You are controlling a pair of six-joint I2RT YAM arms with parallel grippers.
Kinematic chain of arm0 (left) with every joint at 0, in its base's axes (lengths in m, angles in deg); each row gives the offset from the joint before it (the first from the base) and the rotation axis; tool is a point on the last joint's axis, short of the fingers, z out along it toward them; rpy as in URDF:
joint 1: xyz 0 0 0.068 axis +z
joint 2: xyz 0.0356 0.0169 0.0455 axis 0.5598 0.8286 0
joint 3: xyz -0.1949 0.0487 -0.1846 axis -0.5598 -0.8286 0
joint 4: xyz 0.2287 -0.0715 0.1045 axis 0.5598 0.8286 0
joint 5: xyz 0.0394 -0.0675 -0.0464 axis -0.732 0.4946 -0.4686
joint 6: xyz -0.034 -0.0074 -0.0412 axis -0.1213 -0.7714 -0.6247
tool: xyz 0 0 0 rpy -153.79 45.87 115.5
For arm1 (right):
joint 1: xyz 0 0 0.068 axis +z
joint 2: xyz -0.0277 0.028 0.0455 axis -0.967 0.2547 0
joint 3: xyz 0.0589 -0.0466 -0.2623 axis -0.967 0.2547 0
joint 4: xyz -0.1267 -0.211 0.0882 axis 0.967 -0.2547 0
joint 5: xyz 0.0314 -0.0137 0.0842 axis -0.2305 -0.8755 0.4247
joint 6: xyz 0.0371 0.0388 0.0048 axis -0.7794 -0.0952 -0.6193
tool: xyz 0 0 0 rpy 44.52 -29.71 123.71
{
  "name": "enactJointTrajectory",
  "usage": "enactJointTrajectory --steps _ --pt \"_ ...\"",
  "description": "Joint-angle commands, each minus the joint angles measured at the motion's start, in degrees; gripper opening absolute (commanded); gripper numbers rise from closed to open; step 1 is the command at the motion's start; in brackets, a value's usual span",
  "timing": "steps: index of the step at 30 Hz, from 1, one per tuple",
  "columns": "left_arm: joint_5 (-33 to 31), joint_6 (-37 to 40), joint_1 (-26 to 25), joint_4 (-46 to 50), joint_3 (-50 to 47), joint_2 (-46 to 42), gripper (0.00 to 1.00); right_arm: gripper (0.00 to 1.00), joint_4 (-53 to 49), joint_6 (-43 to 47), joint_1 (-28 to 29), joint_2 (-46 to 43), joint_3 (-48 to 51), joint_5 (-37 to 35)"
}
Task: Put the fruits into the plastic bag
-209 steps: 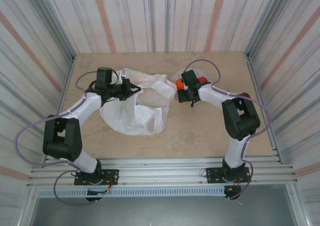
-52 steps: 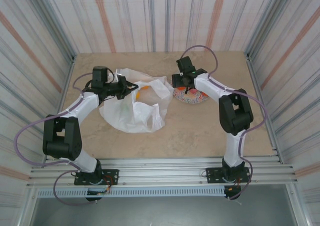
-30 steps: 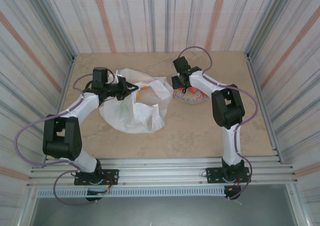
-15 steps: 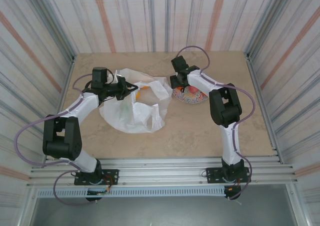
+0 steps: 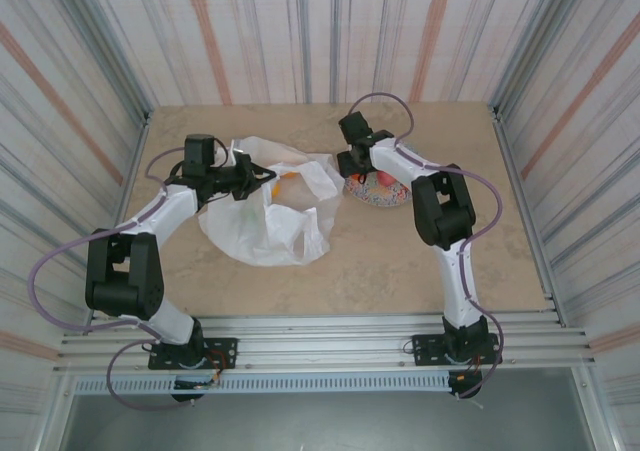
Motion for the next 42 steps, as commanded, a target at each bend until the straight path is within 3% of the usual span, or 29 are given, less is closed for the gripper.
enactJointTrajectory --steps 1,8,15,23,29,35,42 --pt "1.08 0.32 0.61 -1.32 -0.78 -0.71 0.0 0.77 -2.03 1.51 0.5 1.79 -1.95 -0.44" --pt "1.18 0.24 0.61 -1.32 -0.79 -0.69 0.0 0.66 -2.33 1.64 0.55 0.5 -1.78 -0.19" --pt "0.99 0.17 0.61 -1.5 -0.92 -1.05 0.0 0.62 -1.93 0.76 0.56 -6.62 1.67 1.38" --pt "0.98 -0.49 0.52 -2.38 -1.39 -1.56 0.0 0.62 7.47 -5.89 0.76 -26.07 23.02 11.01" --pt "1.17 -1.18 0.56 -3.13 -1.55 -2.06 0.0 0.61 17.63 -8.9 5.21 -40.51 42.18 17.47" --pt "1.26 -0.91 0.34 -2.77 -1.22 -2.41 0.0 0.61 26.13 -9.64 12.93 -37.4 45.95 17.72" --pt "1.37 -0.73 0.17 -2.49 -1.01 -2.19 0.0 0.6 32.0 -9.69 14.15 -27.78 40.66 23.09"
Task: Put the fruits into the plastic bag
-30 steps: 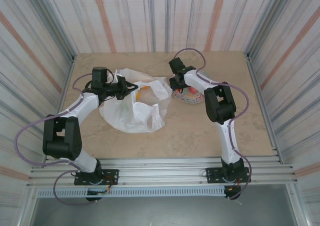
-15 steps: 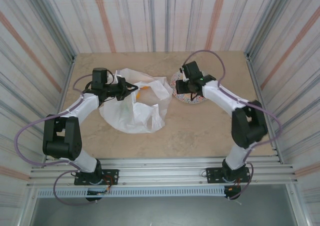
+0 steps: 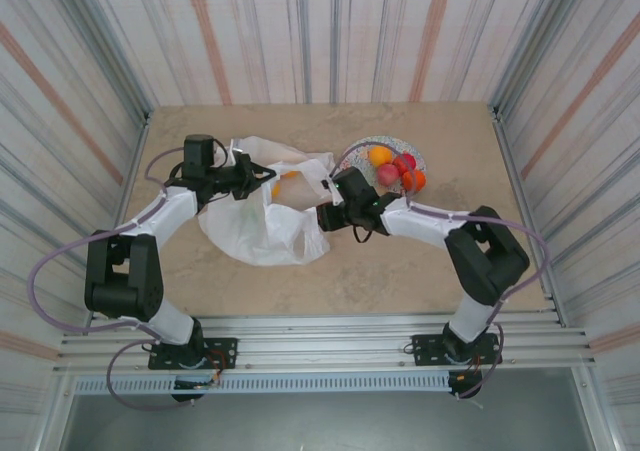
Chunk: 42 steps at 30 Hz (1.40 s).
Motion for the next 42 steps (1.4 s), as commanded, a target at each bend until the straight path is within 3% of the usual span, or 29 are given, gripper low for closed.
enactJointTrajectory --steps 1,7,15,21,34,42 --pt "1.31 0.2 0.14 -0.12 0.03 -1.72 0.0 0.6 5.19 -1.59 0.65 2.82 -4.11 4.57" --pt "1.31 0.56 -1.13 0.02 0.68 -1.99 0.0 0.6 10.3 -5.94 1.43 8.0 -8.82 7.75" --pt "1.25 0.09 -2.27 1.06 2.75 -3.52 0.0 0.61 18.14 -16.31 0.7 14.65 -13.86 3.87" --pt "0.65 0.56 -2.31 2.25 4.11 -4.59 0.0 0.6 20.0 -19.05 0.52 16.72 -15.29 4.39" --pt "-0.06 -1.48 -2.91 1.28 4.92 -4.44 0.0 0.63 27.33 -28.64 3.53 18.44 -13.06 10.06" --pt "-0.11 -1.9 -2.91 0.58 4.34 -4.18 0.0 0.65 30.31 -29.98 5.38 18.54 -10.34 13.31"
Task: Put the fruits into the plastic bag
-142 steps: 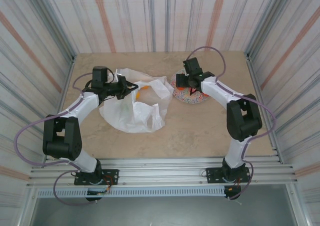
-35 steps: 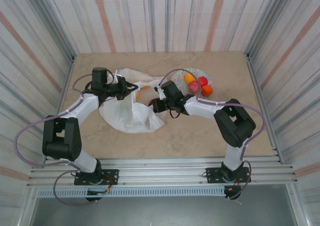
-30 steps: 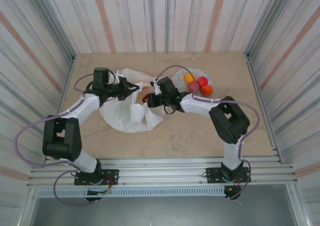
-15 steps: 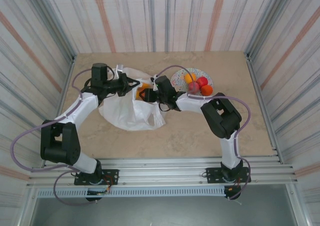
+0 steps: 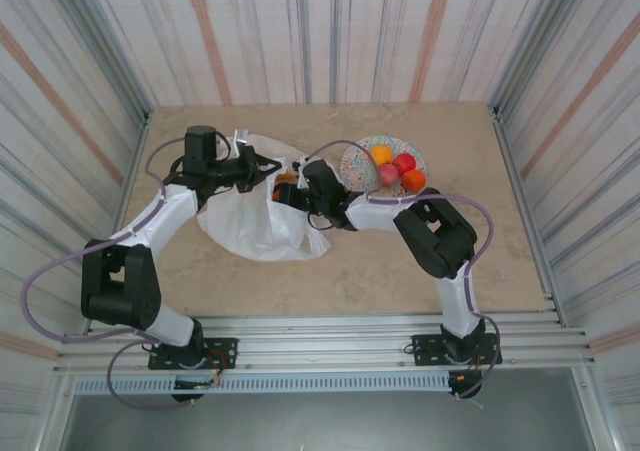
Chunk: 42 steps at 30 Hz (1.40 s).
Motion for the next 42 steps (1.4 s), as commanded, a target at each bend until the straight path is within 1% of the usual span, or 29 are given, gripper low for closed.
enactJointTrajectory --steps 1,5,13,21,25,30,33,36,38,42 --pt "0.04 -0.31 -0.13 -0.7 1.21 -1.2 0.0 0.66 2.08 -1.52 0.9 1.12 0.43 2.77" --pt "0.22 -0.11 0.06 -0.68 0.98 -0.85 0.0 0.69 -0.7 -0.45 1.13 1.73 -0.69 3.08" --pt "0.49 0.16 1.09 -0.95 -0.13 -0.68 0.0 0.81 -4.18 0.16 -0.74 -0.33 -0.87 1.98" --pt "1.01 0.25 1.65 -1.39 -1.13 -0.51 0.0 0.89 -8.92 2.61 -1.4 -3.54 0.7 -1.02" --pt "1.1 0.25 1.73 -1.52 -1.29 -0.19 0.0 0.91 -10.95 3.77 -2.07 -5.31 1.02 -1.43" --pt "1.34 0.63 1.86 -1.32 -1.58 -0.05 0.0 0.91 -14.82 6.12 -2.73 -9.35 1.54 -3.81" --pt "1.37 1.36 2.04 -0.96 -2.25 -0.3 0.0 0.9 -18.99 6.24 -3.38 -12.52 2.07 -8.46" --pt "1.02 1.98 2.02 -1.36 -2.96 -0.3 0.0 0.88 -22.15 3.58 -3.62 -15.3 3.18 -14.15" --pt "1.03 2.09 1.98 -1.74 -3.16 -0.19 0.0 0.88 -20.28 2.47 -3.97 -16.46 4.51 -14.53" --pt "0.76 3.06 2.06 -1.3 -3.38 -0.15 0.0 0.88 -14.58 1.83 -5.21 -19.31 7.65 -11.19"
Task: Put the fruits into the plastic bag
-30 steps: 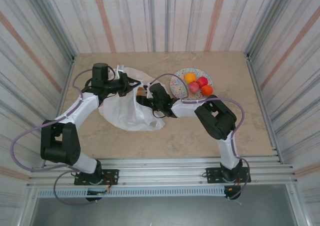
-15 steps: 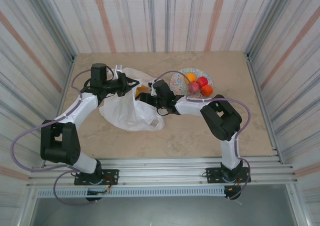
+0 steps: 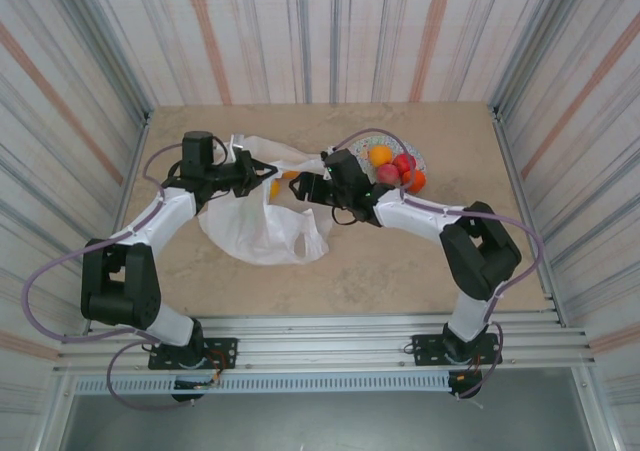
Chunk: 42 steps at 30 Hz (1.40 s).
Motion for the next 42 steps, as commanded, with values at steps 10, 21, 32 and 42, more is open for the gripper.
enactJointTrajectory --steps 10,21,32,42 --pt "-0.84 3.34 0.6 2.23 -0.12 0.05 0.0 0.9 -9.33 12.96 -5.74 -17.41 7.38 -6.5" --pt "-0.98 3.2 0.65 1.93 -0.37 0.05 0.0 0.98 -27.85 30.24 -21.4 -17.64 4.45 -20.28" --pt "-0.69 3.21 0.69 1.75 -0.5 -0.03 0.0 0.99 -31.86 38.72 -33.07 -4.95 -1.36 -10.16" --pt "-0.02 2.93 1.09 1.53 -0.5 0.23 0.0 0.9 -34.77 42.56 -34.6 5.6 -9.35 -6.75"
